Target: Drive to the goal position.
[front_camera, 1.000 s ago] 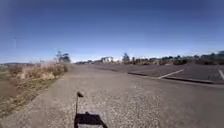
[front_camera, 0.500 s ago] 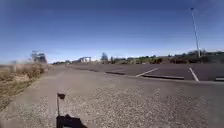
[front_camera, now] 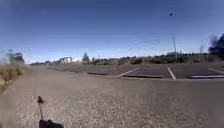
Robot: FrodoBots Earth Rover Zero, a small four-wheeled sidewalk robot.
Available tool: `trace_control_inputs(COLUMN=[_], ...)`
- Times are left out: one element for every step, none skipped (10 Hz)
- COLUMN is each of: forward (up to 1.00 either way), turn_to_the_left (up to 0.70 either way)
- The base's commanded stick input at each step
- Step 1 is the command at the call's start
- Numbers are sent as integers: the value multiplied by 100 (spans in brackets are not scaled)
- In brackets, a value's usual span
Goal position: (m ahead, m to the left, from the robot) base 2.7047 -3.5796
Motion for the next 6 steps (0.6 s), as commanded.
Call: trace_control_inputs(forward=[0,0,0,0,0,0], turn_to_the_left=[-70,-70,-70,-70,-70,-70])
